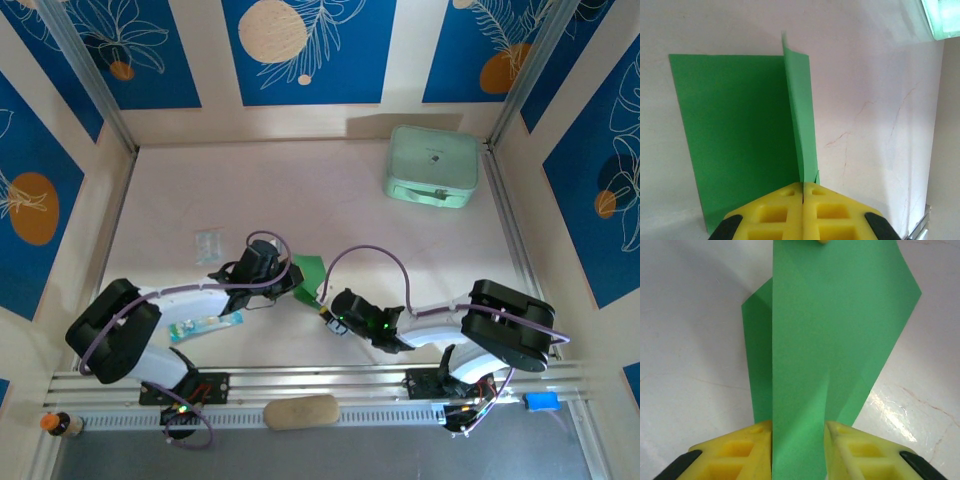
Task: Fold a paper plane with a square sheet of paper (pick it up from the middle)
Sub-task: Fourth fold the wing at the center of the table.
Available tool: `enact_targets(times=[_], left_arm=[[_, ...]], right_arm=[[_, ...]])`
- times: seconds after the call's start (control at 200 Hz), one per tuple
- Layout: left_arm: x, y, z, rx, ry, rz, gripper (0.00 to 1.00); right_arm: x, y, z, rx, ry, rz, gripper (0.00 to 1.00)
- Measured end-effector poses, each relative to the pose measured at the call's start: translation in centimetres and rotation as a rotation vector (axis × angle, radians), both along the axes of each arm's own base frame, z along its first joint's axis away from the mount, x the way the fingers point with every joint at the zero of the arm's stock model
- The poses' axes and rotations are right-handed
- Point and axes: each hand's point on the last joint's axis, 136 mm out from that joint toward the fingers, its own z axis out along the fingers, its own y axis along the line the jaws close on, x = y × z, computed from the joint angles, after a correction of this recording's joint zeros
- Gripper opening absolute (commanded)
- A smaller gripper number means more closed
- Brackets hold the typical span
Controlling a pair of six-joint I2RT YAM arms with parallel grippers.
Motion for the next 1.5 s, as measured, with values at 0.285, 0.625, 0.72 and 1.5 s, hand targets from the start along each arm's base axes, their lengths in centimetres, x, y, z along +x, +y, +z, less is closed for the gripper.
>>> enact_targets(times=[0.285, 0.625, 0.72, 1.5], left_arm=[[0.0, 0.1, 0.3, -0.001, -0.005, 0.003, 0.01], [0.1, 0.5, 0.0, 0.025, -0.003, 0.01, 0.35], [0.3, 0.5, 0.0, 0.031, -0.003, 0.008, 0.36], [0.4, 0.3, -0.8, 0.03, 0.041, 0.016, 0.01]], right_arm=[[0.1, -0.3, -0.1, -0.005, 0.001, -0.016, 0.14], [0.5, -0.2, 0.7, 0.037, 0.013, -0.03, 0.1], [0.4, -0.1, 0.6, 0.044, 0.023, -0.024, 0.1], [0.5, 0.1, 0.5, 0.031, 0.023, -0.023, 0.3]])
